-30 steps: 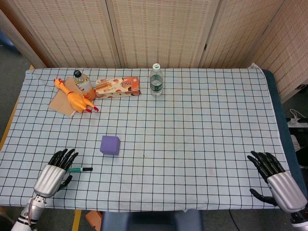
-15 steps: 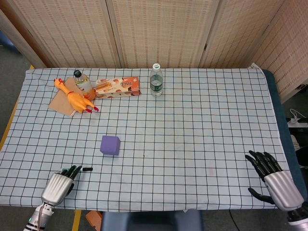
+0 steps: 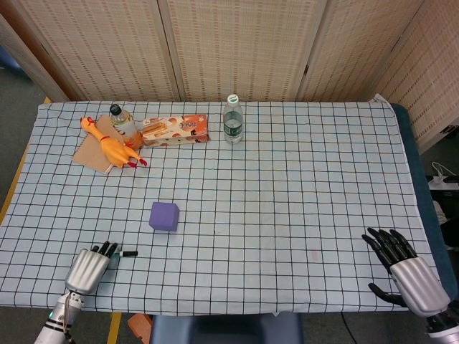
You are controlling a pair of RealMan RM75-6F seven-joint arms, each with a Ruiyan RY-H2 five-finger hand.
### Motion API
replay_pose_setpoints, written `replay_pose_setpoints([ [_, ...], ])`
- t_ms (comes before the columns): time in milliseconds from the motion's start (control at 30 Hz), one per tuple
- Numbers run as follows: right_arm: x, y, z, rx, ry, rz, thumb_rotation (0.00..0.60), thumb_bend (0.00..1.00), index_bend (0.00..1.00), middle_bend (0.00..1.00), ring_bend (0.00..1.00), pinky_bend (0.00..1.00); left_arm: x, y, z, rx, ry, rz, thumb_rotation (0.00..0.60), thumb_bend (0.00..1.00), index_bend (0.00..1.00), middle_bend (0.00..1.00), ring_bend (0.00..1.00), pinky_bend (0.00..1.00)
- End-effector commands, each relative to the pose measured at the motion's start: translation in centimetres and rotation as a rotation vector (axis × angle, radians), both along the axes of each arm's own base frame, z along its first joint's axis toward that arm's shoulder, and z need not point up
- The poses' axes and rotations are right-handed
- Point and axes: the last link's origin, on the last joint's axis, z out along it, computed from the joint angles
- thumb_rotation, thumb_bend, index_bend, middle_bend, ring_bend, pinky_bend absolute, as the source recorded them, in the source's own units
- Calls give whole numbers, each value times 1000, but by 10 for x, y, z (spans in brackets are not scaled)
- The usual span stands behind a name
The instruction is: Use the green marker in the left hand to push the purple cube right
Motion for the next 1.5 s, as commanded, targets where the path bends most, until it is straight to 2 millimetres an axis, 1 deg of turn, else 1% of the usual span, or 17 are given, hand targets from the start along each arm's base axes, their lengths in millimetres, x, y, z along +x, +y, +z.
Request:
replay_pose_setpoints([
  [33, 0, 0, -1, 4, 6, -3, 600, 115, 0, 0, 0, 0, -1, 5, -2, -4, 1, -3, 600, 367, 309, 371, 607, 913],
  [100, 0, 0, -2, 4, 8, -5, 600, 115, 0, 0, 0, 0, -2, 7, -3, -5, 6, -7, 600, 367, 345, 402, 620, 917],
  [233, 0, 0, -2, 0, 11, -6, 600, 114, 0, 0, 0, 0, -3, 10, -5, -1, 8, -21, 600, 367, 465, 506, 649, 931],
  [267, 0, 0, -2, 0, 12, -6, 600, 115, 0, 0, 0, 0, -4, 11, -5, 0, 7, -21, 600, 367, 481, 522, 653, 933],
  [433, 0, 0, -3, 0, 17, -7, 600, 114, 0, 0, 0, 0, -6, 13, -6, 3, 4, -20, 600, 367, 532, 573, 660, 938],
  [600, 1, 0, -3, 0, 20, -5, 600, 114, 0, 0, 0, 0, -8, 13, -6, 9, 11, -20, 600, 375, 564, 599, 663, 939],
  [700, 1, 1, -3, -2, 20, -5, 600, 114, 0, 0, 0, 0, -7, 14, -4, 20, 1, -32, 600, 411, 630, 664, 684, 946],
  [833, 0, 0, -4, -1, 27, -8, 600, 114, 0, 0, 0, 0, -3, 18, 3, 47, -32, -92, 600, 502, 746, 774, 728, 967],
  [900, 0, 0, -5, -2, 32, -11, 600, 114, 0, 0, 0, 0, -2, 22, 7, 51, -44, -120, 600, 537, 781, 803, 749, 968],
  [967, -1, 0, -6, -7, 39, -17, 600, 114, 0, 0, 0, 0, -3, 29, 12, 51, -56, -143, 600, 564, 795, 814, 762, 968],
  [1100, -1, -1, -8, -23, 53, -29, 600, 114, 0, 0, 0, 0, -5, 46, 23, 44, -84, -185, 600, 569, 796, 814, 764, 968],
  [1233, 0, -2, -15, -16, 68, -40, 600, 114, 0, 0, 0, 0, -7, 67, 32, 37, -98, -196, 600, 570, 796, 814, 765, 968],
  [1500, -2, -7, -27, 4, 113, -68, 600, 115, 0, 0, 0, 0, -2, 108, 35, -1, -96, -192, 600, 570, 799, 814, 765, 968],
])
